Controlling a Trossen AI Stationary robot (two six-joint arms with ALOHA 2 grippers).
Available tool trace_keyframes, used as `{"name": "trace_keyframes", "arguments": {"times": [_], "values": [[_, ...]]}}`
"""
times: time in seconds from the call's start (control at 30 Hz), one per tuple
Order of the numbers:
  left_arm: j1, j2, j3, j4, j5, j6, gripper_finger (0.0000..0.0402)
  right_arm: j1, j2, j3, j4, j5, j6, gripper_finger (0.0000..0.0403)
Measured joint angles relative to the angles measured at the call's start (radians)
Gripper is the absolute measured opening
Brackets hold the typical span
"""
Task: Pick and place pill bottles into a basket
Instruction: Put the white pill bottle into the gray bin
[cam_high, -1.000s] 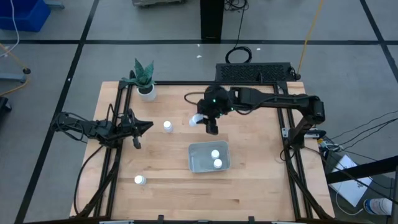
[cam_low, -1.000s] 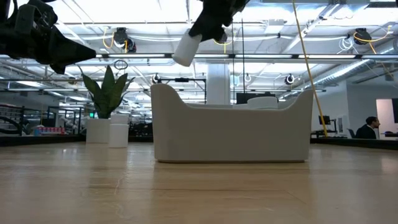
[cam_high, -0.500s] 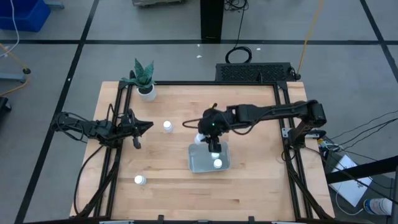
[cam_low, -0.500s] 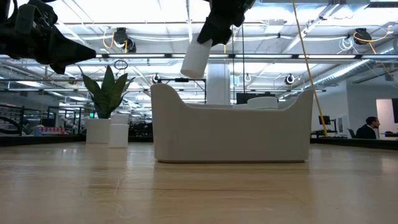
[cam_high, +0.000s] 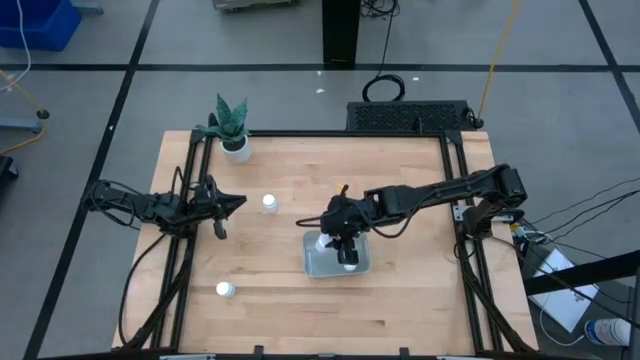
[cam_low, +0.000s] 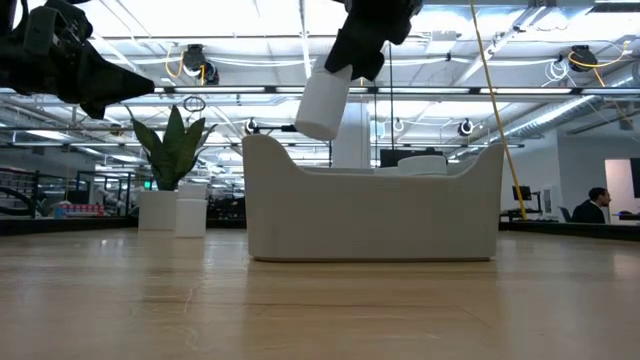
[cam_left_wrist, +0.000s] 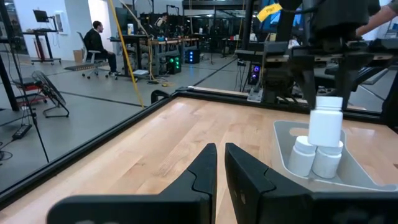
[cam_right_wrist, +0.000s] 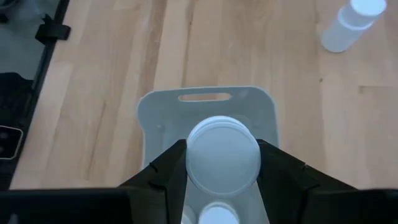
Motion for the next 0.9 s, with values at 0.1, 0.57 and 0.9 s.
{"name": "trace_keyframes", "arguments": {"times": [0.1,0.57,0.9], "values": [[0.0,0.0,0.0,0.0,0.0,-0.002,0.0037,0.002,0.0,-0.023,0.013,-0.004,0.022,0.0146],[0.0,0.0,0.0,0.0,0.0,-0.012,0.0037,-0.001,0.0,-0.156,0.17,-0.086,0.083,0.0146],[0.0,0.0,0.0,0.001,0.0,-0.008,0.0037,-0.016,0.056,-0.164,0.167,-0.138,0.079,0.0146]]}}
